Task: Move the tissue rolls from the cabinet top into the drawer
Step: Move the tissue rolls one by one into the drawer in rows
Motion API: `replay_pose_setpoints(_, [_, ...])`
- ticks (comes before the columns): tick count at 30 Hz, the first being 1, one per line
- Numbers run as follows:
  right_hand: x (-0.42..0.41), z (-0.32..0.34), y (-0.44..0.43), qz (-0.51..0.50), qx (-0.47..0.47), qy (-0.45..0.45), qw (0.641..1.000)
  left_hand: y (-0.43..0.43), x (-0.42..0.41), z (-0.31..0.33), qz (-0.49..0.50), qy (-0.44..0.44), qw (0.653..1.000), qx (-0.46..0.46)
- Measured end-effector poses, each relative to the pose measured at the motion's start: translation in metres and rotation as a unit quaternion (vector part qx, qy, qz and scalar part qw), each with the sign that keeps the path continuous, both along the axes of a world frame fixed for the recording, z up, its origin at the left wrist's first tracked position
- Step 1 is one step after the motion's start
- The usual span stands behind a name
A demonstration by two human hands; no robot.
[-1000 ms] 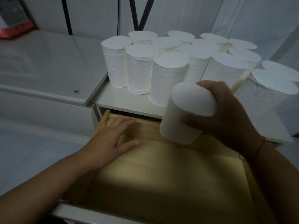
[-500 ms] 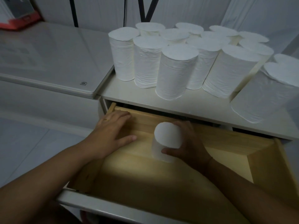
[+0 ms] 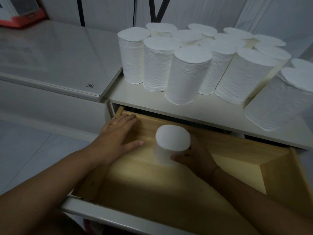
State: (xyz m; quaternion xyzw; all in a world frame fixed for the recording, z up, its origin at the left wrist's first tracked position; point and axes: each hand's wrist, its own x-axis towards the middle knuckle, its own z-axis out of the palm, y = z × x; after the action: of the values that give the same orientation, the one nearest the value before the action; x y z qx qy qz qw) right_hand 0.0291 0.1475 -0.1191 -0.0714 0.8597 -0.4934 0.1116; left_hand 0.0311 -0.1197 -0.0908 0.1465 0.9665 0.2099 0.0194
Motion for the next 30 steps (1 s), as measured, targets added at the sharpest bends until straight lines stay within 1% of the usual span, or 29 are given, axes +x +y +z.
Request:
replay_pose_setpoints(3, [-0.007,-0.002,-0.024,0.009,-0.013,0.014,1.000,-0.004,0.001,-0.002,0.002,-0.003,1.000,0.011])
replay_pose_setpoints(6, [-0.014,-0.007,-0.048,0.014,-0.002,0.027,1.000,-0.007,0.002,-0.004,0.010,-0.010,1.000,0.013])
replay_pose_setpoints(11, [-0.021,-0.013,-0.077,-0.016,-0.010,0.028,0.999,-0.009,0.003,-0.005,0.022,-0.009,0.999,0.022])
replay_pose_setpoints(18, [-0.025,-0.019,-0.095,-0.034,-0.001,0.041,0.999,-0.003,0.004,-0.002,0.038,0.001,0.999,0.028])
replay_pose_setpoints(23, [-0.031,-0.021,-0.110,-0.030,0.004,0.044,0.999,-0.003,0.005,-0.002,0.041,-0.003,0.998,0.039])
replay_pose_setpoints(30, [-0.037,-0.026,-0.118,-0.027,0.020,0.045,0.998,-0.003,0.004,-0.002,0.041,0.000,0.999,0.032])
